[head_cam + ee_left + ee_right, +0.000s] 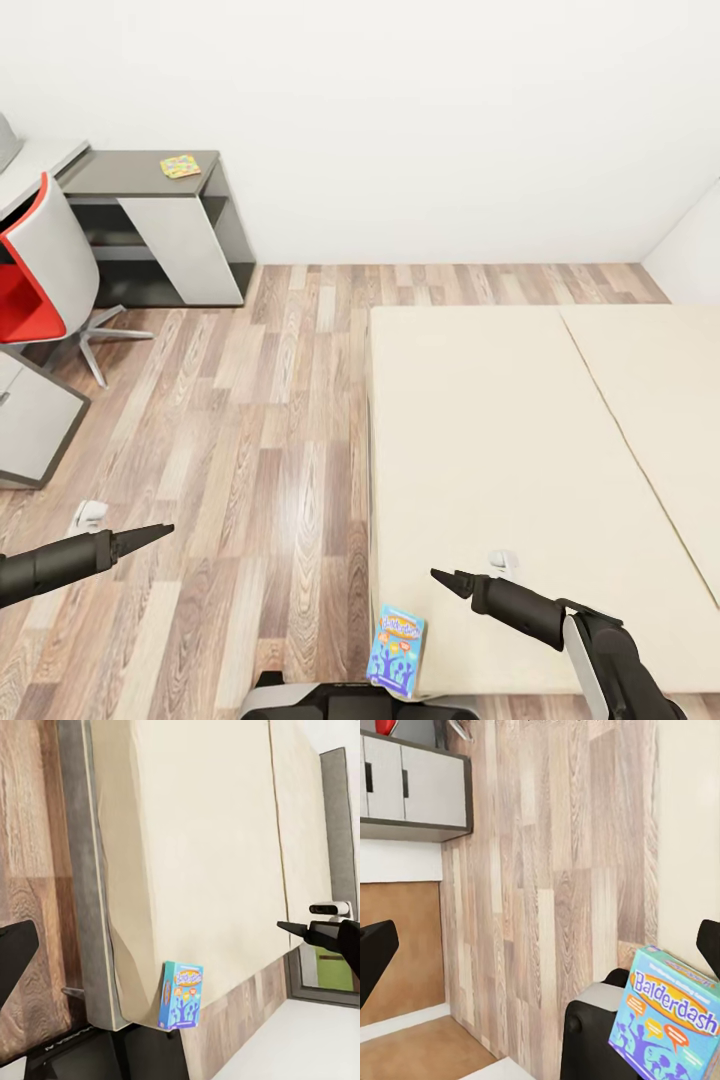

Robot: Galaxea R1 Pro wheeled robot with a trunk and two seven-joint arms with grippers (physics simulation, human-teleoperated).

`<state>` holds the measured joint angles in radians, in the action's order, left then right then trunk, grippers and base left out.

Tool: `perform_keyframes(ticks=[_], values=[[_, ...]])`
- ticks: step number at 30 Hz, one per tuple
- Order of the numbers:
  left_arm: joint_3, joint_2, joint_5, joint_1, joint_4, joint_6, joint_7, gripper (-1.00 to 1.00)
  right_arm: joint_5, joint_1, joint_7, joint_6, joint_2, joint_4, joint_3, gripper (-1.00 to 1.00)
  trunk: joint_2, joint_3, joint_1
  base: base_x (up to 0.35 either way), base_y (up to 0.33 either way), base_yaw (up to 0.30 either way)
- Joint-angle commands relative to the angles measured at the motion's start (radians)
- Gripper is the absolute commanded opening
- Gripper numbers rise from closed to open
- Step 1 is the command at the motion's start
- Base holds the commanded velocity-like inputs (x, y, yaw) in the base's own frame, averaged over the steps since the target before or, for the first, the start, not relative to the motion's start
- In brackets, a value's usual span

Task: Put all the toys in the child's room - the three board games (two on the bed and one on the table), the two jigsaw puzzles on the table, and the tennis ball on the table - inside the toy box on the table in the child's room.

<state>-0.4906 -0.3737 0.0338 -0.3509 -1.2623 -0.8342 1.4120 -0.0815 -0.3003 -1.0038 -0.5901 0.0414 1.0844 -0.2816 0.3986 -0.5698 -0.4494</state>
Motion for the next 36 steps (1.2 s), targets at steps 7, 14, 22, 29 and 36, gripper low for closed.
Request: perform_keyframes(ticks=[7, 14, 22, 29, 36], values=[[0.002, 0.001, 0.0, 0.0, 0.0, -0.01, 0.003, 1.0, -0.006, 0.0, -0.001, -0.009, 0.0, 0.0, -0.001, 1.0, 0.001, 0.01, -0.001, 0.0, 0.0, 0.0], [0.002, 0.001, 0.0, 0.0, 0.0, -0.011, 0.003, 1.0, -0.006, 0.0, -0.001, -0.01, 0.0, 0.0, -0.001, 1.0, 0.001, 0.022, -0.001, 0.0, 0.0, 0.0], [0.001, 0.0, 0.001, 0.0, 0.0, -0.011, 0.003, 1.0, -0.006, -0.001, 0.0, -0.008, 0.0, 0.0, -0.001, 1.0, 0.001, 0.035, -0.001, 0.0, 0.0, 0.0], [0.001, 0.0, 0.001, 0.0, 0.0, -0.011, 0.002, 1.0, -0.006, 0.0, 0.0, -0.008, 0.0, 0.0, -0.001, 1.0, 0.001, 0.047, -0.001, 0.0, 0.0, 0.0], [0.002, 0.001, 0.0, 0.0, 0.0, -0.011, 0.002, 1.0, -0.006, 0.0, 0.0, -0.008, 0.0, 0.0, -0.001, 1.0, 0.001, 0.058, -0.001, 0.0, 0.0, 0.0]])
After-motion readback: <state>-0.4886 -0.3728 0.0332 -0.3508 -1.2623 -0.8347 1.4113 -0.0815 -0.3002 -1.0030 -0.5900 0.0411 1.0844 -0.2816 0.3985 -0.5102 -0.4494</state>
